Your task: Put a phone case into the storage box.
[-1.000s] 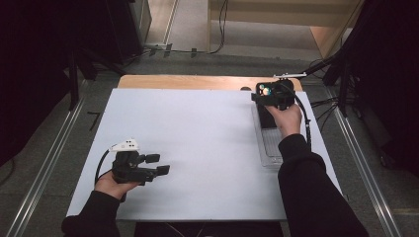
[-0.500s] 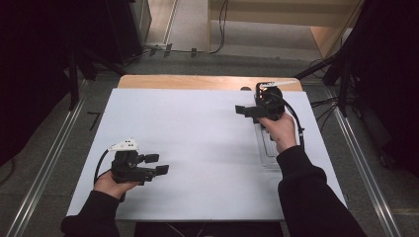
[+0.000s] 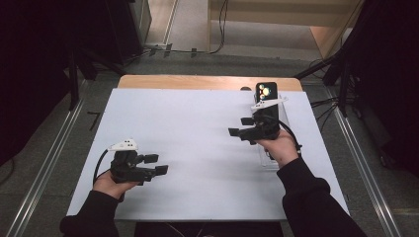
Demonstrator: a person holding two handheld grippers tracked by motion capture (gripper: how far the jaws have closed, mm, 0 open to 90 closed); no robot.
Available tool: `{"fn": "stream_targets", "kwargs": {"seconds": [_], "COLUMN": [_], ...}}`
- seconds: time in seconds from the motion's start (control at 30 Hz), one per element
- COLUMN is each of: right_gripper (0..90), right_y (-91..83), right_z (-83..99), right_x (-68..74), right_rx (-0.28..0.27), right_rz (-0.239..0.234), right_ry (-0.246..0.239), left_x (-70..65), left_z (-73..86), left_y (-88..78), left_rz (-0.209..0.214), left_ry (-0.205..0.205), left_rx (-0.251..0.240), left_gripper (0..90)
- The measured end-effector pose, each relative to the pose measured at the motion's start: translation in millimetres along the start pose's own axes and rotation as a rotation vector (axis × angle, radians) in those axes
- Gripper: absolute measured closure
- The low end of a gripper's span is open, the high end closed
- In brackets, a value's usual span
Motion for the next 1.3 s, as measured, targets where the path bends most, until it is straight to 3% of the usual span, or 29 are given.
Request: {"fn": "stream_targets", "kwargs": {"seconds": [0.4, 0.6, 1.0, 1.3], "right_gripper": [27.5, 26.9, 25.9, 25.6], "right_y": [-13.4, -20.5, -36.7, -43.5], "right_z": [32.0, 49.1, 84.6, 113.3], "right_x": [23.9, 31.0, 37.2, 29.9], "right_rx": [0.030, 0.048, 0.068, 0.111], "right_rz": [-0.093, -0.114, -0.115, -0.101], "right_ry": [-0.020, -0.050, -0.045, -0.024], "left_x": [-7.7, -10.1, -10.9, -12.4], "left_z": [-0.4, 0.1, 7.6, 10.8], "left_y": [-0.8, -1.5, -6.2, -5.7], "left_rz": [0.013, 0.016, 0.018, 0.024], "left_ry": [0.012, 0.019, 0.021, 0.018], "left_rx": [0.002, -0.002, -0.002, -0.001], "left_gripper": [32.0, 32.0, 32.0, 32.0]}}
Point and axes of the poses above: each handheld gripper's, and its own axes: y roughly forward along the jaws, z roughly out of its underside, x roughly to its left, the point moved 8 cm from there along y, roughly forward along the jaws, and after that the axes turned 13 degrees about -z, right-handed, at the moved point
